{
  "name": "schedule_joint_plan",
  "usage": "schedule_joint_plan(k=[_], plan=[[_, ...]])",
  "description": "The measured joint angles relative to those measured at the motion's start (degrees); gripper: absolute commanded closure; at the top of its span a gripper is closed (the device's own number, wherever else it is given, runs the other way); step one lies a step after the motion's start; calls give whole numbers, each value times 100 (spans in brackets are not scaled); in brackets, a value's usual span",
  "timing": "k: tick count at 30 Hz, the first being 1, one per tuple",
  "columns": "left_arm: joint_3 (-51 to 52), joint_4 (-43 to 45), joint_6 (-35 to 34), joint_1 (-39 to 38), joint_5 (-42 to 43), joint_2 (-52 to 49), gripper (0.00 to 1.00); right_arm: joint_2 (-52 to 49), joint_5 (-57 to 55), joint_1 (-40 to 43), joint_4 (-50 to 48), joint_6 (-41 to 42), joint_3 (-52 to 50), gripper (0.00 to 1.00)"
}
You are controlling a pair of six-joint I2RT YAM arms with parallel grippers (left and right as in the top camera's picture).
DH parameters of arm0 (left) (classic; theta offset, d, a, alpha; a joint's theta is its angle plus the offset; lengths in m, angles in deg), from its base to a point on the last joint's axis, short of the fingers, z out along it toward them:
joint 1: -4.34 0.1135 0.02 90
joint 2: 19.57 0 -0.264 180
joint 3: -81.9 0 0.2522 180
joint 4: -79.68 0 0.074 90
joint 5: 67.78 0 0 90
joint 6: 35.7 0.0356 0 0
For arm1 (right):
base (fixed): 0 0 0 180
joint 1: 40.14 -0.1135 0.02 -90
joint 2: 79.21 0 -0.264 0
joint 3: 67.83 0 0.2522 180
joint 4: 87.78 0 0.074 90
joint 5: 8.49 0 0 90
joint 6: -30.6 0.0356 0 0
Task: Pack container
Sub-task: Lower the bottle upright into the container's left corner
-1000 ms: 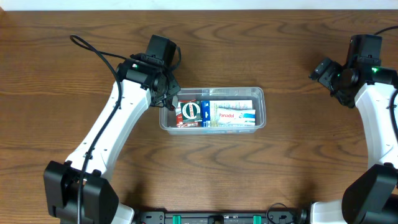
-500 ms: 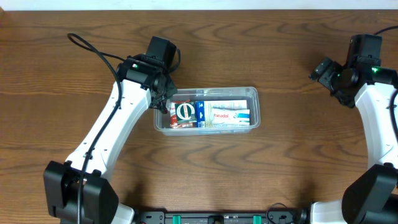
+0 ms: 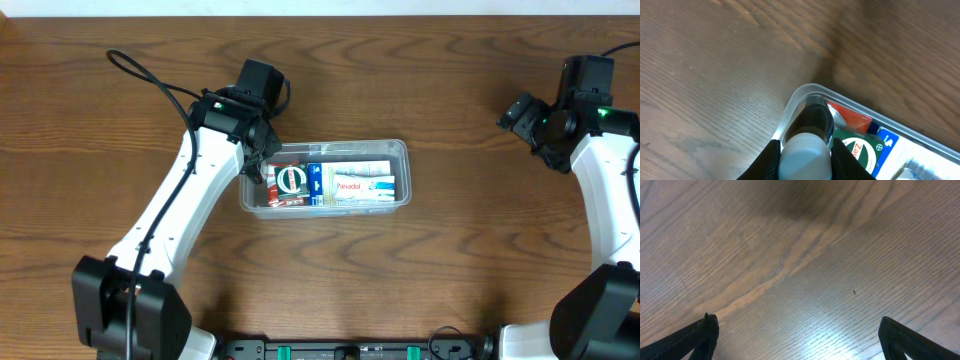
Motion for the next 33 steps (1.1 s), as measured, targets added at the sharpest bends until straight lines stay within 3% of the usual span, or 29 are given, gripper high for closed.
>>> schedule_joint_plan(k=[33], plan=[[-175, 334, -17, 0, -621, -791, 80, 0, 0, 0, 0, 0, 0, 1]])
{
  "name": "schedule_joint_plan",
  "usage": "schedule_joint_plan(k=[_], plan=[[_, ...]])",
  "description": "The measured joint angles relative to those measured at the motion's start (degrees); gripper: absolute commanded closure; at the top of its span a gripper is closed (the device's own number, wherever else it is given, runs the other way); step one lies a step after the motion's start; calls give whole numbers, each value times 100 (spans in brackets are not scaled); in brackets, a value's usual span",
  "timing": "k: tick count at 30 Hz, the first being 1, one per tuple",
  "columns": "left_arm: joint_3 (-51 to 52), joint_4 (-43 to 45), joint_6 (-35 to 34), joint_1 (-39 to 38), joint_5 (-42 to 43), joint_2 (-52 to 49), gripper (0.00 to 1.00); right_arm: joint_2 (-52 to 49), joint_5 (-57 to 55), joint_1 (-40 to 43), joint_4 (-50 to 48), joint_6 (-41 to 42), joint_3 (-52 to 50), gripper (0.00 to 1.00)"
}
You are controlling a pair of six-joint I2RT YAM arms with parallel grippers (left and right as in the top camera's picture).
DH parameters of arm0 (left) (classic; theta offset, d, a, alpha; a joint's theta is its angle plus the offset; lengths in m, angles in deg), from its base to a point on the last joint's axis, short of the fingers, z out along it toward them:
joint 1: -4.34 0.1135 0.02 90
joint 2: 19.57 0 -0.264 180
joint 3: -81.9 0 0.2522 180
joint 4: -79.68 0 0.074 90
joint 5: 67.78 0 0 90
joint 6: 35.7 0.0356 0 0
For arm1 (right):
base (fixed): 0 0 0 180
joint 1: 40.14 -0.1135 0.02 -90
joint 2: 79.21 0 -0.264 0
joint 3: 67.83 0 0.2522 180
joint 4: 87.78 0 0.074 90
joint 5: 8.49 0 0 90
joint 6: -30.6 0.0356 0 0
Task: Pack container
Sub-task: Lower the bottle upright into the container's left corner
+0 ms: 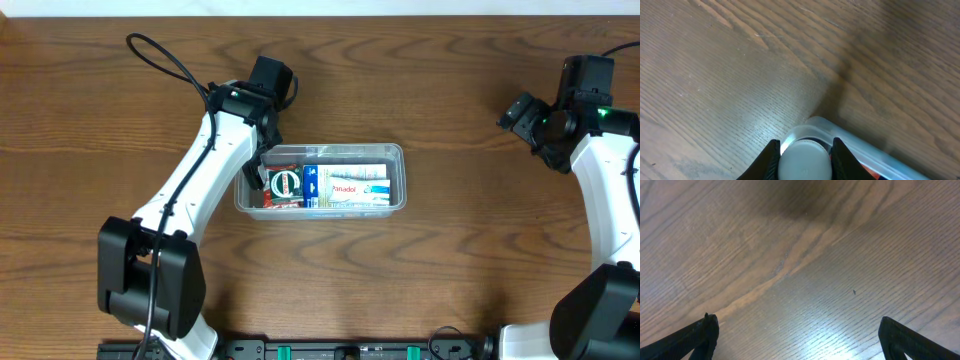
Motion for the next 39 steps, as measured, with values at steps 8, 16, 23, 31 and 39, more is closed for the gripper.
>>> schedule_joint_plan(k=[8, 16, 23, 31, 39], plan=[[-2, -212, -4, 11, 7, -50, 80, 0, 0, 0, -2, 0, 0, 1], [63, -553, 44, 2, 179, -50, 80, 0, 0, 0, 0, 0, 0, 1], [105, -616, 175, 0, 308, -55, 80, 0, 0, 0, 2, 0, 0, 1], [105, -638, 216, 0, 352, 22, 79, 0, 0, 0, 0, 0, 0, 1], [105, -730, 271, 0, 623, 35, 53, 0, 0, 0, 0, 0, 0, 1]])
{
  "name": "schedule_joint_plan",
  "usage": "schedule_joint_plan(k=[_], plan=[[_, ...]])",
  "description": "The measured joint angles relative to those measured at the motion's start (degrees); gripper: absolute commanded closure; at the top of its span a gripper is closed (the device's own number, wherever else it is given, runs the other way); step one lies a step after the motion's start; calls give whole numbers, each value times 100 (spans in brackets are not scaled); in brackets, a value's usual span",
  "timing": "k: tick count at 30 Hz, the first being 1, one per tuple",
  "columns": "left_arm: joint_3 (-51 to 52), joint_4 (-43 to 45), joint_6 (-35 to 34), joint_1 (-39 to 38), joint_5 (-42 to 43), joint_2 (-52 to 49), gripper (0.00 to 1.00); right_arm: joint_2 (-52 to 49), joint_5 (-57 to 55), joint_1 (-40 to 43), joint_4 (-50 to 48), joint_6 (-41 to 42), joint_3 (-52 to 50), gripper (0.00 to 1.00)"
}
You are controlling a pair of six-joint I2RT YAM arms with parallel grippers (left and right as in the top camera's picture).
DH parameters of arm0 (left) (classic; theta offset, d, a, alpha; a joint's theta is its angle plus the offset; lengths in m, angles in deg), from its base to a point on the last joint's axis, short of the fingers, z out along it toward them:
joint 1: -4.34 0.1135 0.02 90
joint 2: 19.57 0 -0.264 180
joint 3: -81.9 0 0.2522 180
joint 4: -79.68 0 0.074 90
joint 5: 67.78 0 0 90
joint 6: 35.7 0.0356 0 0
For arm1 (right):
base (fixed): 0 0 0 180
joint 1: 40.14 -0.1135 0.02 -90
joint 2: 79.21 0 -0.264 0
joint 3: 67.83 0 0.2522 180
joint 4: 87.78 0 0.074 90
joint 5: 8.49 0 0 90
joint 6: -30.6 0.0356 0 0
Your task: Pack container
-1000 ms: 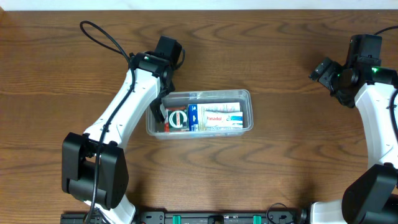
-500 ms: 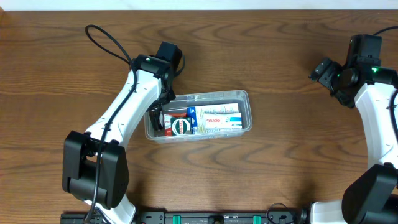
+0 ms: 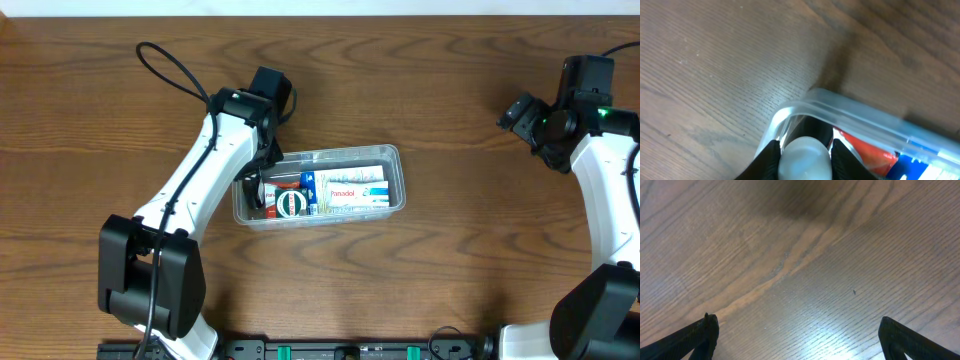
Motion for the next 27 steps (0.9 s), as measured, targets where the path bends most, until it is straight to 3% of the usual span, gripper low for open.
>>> schedule_joint_plan(k=[5, 13, 20, 27], plan=[[0, -31, 50, 0, 111, 39, 37, 0, 0, 0, 0, 0, 0, 1], [0, -31, 57, 0, 184, 42, 34, 0, 0, 0, 0, 0, 0, 1], [-192, -129, 409, 0, 345, 289, 5, -2, 0, 0, 0, 0, 0, 1], [-833, -280, 739, 2, 398, 1486, 2, 0, 0, 0, -2, 0, 0, 1]])
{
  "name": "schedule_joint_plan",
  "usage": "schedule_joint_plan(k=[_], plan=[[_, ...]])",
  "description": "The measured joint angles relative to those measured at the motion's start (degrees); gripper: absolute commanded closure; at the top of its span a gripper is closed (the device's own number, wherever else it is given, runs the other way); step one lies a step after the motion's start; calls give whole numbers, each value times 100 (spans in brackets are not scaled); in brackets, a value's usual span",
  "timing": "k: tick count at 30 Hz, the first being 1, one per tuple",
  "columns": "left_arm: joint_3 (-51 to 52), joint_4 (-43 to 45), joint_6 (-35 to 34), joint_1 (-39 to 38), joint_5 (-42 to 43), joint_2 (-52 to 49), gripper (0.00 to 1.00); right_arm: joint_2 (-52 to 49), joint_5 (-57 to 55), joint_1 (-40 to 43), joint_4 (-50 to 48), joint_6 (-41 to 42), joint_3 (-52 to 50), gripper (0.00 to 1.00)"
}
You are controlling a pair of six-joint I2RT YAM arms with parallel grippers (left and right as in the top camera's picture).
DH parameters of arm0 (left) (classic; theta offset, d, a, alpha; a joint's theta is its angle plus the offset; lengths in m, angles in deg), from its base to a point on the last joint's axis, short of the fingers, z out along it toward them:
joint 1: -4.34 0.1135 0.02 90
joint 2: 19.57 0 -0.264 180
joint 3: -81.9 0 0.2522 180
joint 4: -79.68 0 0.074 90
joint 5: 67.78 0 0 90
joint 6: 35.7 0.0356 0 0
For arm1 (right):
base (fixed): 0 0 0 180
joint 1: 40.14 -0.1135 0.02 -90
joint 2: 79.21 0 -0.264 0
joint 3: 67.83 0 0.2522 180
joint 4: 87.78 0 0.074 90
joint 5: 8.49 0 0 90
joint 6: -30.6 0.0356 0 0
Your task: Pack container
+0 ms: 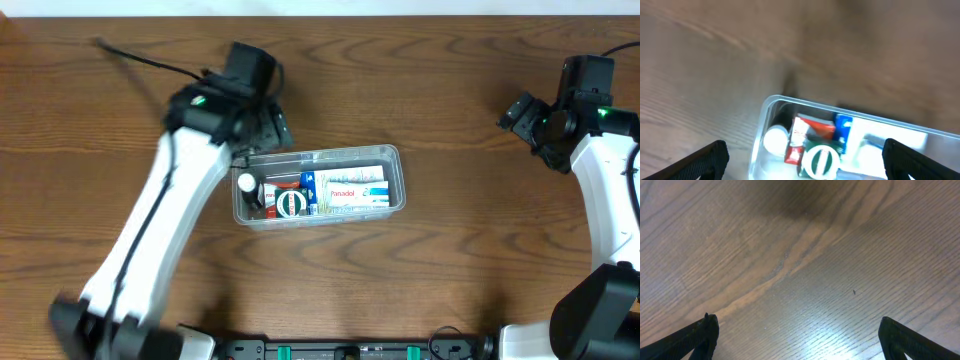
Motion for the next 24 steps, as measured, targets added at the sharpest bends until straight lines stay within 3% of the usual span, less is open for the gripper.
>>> schedule_joint_plan(k=[10, 19, 24], plan=[[-72, -710, 107, 0, 13, 1899, 2, 0, 0, 0, 0, 0, 0, 1], [-61, -1668, 516, -2, -61, 2623, 2, -2, 0, 0, 0, 0, 0, 1], [479, -1403, 570, -52, -461, 2892, 2, 0, 0, 0, 0, 0, 0, 1]])
